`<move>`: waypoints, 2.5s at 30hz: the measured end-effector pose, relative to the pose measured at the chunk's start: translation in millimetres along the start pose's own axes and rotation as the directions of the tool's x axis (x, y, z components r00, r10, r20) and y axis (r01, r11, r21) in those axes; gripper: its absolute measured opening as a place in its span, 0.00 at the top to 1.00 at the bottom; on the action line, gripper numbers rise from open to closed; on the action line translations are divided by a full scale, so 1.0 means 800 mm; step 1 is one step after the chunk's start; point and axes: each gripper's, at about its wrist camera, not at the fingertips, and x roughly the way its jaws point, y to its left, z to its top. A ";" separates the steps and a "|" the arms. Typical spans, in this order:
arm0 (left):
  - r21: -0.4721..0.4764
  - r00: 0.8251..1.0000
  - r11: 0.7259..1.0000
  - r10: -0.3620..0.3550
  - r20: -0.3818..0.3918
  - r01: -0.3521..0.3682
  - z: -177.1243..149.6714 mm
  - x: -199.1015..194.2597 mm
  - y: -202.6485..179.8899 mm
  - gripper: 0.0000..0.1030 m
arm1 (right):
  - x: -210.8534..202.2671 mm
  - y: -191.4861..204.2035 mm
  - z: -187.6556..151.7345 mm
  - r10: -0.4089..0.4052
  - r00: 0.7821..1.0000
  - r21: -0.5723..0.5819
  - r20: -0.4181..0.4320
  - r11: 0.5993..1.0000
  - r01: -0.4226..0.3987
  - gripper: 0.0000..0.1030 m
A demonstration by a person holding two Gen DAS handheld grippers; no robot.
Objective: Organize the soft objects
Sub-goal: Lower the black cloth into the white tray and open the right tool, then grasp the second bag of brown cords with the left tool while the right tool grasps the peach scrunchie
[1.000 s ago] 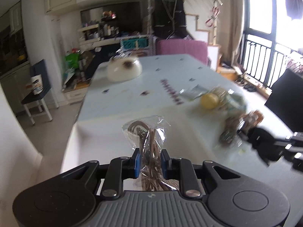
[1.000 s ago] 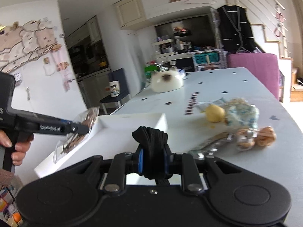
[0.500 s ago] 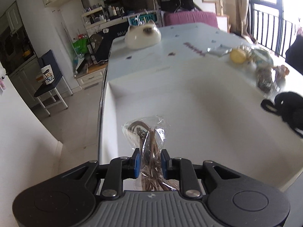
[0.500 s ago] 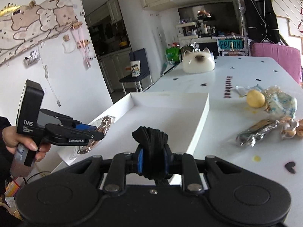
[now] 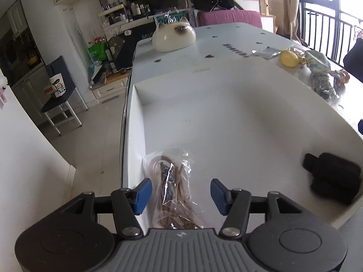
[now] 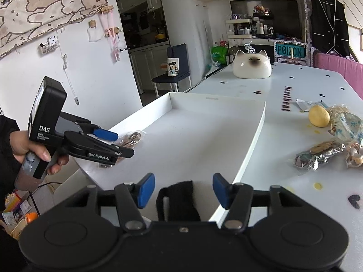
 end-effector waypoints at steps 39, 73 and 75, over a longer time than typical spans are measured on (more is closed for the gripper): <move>-0.190 0.993 0.977 -0.081 0.085 0.096 -0.009 -0.093 -0.028 0.05 | -0.047 -0.002 0.000 -0.090 0.996 0.001 0.015 0.996 0.090 0.22; -0.200 0.968 0.962 -0.140 0.210 0.183 0.024 -0.117 -0.079 0.00 | -0.098 -0.081 0.012 -0.260 0.963 0.080 0.069 0.964 0.254 0.00; -0.183 0.960 0.961 -0.167 0.224 0.210 0.034 -0.114 -0.092 0.00 | -0.104 -0.093 0.012 -0.286 0.955 0.084 0.075 0.956 0.280 0.00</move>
